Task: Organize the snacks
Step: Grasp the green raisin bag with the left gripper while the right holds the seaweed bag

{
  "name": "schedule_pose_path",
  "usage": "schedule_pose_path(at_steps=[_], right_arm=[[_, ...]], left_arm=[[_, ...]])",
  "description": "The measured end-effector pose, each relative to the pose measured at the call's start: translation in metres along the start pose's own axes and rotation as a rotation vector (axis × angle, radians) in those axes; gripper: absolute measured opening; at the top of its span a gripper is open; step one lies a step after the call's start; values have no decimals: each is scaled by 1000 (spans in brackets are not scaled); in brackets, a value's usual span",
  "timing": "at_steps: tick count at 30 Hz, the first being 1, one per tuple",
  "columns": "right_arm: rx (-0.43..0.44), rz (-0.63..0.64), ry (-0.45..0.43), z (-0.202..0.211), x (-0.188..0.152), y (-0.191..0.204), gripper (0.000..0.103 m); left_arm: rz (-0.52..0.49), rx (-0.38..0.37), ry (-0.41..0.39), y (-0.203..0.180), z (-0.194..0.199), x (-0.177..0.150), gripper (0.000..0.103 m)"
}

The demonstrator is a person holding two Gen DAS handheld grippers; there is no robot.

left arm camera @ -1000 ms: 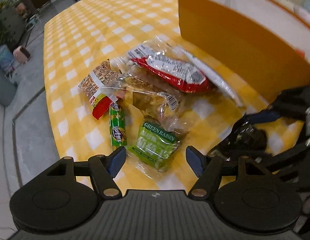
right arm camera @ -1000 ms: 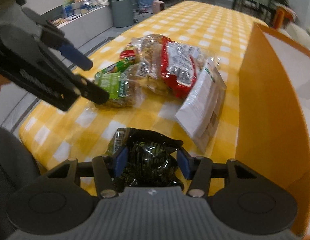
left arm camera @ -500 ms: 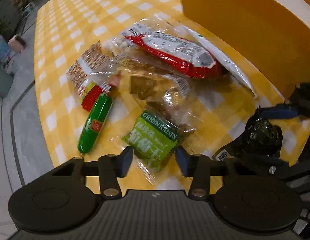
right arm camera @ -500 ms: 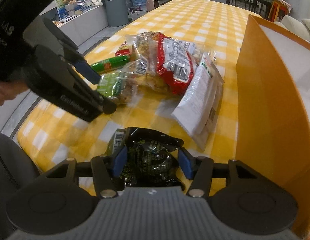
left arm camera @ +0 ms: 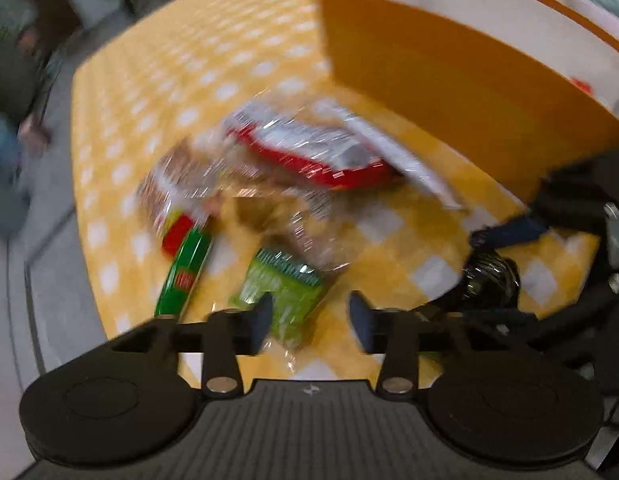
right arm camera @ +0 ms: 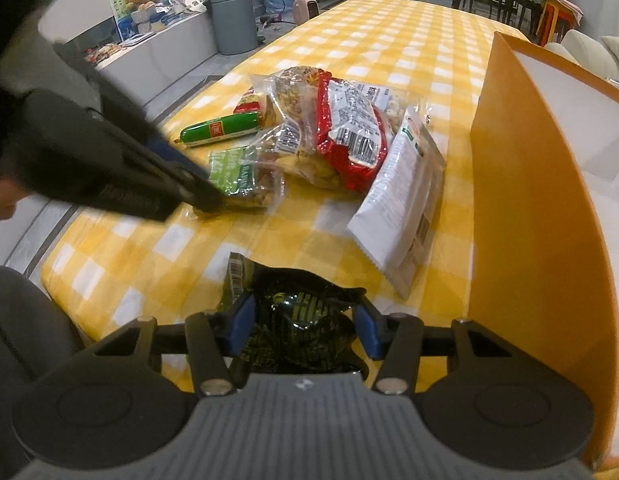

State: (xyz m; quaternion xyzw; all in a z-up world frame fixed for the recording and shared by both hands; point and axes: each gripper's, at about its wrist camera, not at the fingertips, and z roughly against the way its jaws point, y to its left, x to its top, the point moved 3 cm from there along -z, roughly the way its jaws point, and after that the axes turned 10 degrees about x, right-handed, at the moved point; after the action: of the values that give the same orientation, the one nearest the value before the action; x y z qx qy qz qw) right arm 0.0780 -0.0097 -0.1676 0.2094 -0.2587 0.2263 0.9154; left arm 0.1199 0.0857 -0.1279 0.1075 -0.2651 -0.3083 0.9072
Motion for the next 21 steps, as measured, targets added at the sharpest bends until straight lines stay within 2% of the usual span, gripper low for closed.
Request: schedule_pose_path(at_steps=[2, 7, 10, 14, 15, 17, 21], right_arm=[[-1, 6, 2, 1, -1, 1, 52], [0, 4, 6, 1, -1, 1, 52], [4, -4, 6, -1, -1, -1, 52], [5, -4, 4, -2, -1, -1, 52], [4, -5, 4, -2, -1, -1, 52], [4, -9, 3, -3, -1, -1, 52], [10, -22, 4, -4, 0, -3, 52]], left_arm=[[-24, -2, 5, -2, -1, 5, 57], [-53, 26, 33, 7, -19, 16, 70], [-53, -18, 113, 14, -39, 16, 81], [-49, -31, 125, 19, -53, 19, 85], [-19, -58, 135, 21, -53, 21, 71], [73, -102, 177, 28, -56, 23, 59], [148, -68, 208, 30, -51, 21, 51]])
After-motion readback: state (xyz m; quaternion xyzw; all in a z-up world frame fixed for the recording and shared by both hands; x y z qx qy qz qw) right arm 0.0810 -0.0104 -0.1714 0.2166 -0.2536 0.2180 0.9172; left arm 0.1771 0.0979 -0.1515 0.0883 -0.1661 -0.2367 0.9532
